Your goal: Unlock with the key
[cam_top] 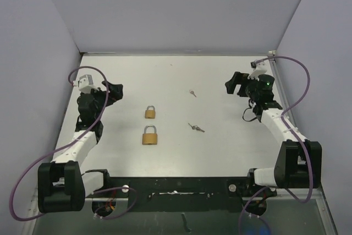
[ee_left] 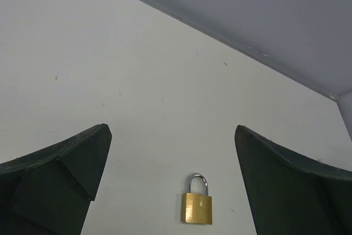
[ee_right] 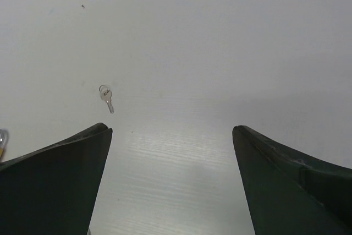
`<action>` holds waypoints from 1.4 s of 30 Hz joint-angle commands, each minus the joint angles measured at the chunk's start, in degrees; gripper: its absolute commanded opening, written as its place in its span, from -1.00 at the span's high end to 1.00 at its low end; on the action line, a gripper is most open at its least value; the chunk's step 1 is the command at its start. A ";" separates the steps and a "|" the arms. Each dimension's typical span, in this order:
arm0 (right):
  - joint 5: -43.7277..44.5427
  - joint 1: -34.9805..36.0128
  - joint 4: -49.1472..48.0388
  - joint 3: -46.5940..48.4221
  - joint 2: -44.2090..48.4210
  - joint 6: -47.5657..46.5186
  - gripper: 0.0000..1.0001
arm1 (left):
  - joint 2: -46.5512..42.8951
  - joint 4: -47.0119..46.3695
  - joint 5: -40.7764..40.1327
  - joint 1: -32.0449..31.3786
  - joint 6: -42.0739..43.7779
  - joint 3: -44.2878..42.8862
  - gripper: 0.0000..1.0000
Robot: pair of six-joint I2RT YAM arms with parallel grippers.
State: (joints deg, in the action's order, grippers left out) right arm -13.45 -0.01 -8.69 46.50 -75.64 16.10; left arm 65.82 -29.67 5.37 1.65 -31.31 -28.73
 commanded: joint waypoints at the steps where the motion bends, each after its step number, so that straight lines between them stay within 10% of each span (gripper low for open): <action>1: -6.07 0.61 3.57 3.22 -1.70 2.56 -0.96 | 0.74 1.78 4.49 0.28 -3.64 -2.66 -0.95; 21: 6.61 20.98 26.92 41.06 -39.44 -7.50 -0.52 | 8.36 19.41 6.86 -11.21 1.32 -14.86 -0.72; 42: 4.15 23.54 28.00 51.15 -51.23 -8.05 -0.19 | 7.40 23.78 4.04 -13.86 3.34 -16.01 -0.69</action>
State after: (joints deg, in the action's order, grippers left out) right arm -8.43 22.90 18.98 94.78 -126.69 8.93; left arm 74.17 -5.13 10.13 -12.01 -29.12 -42.06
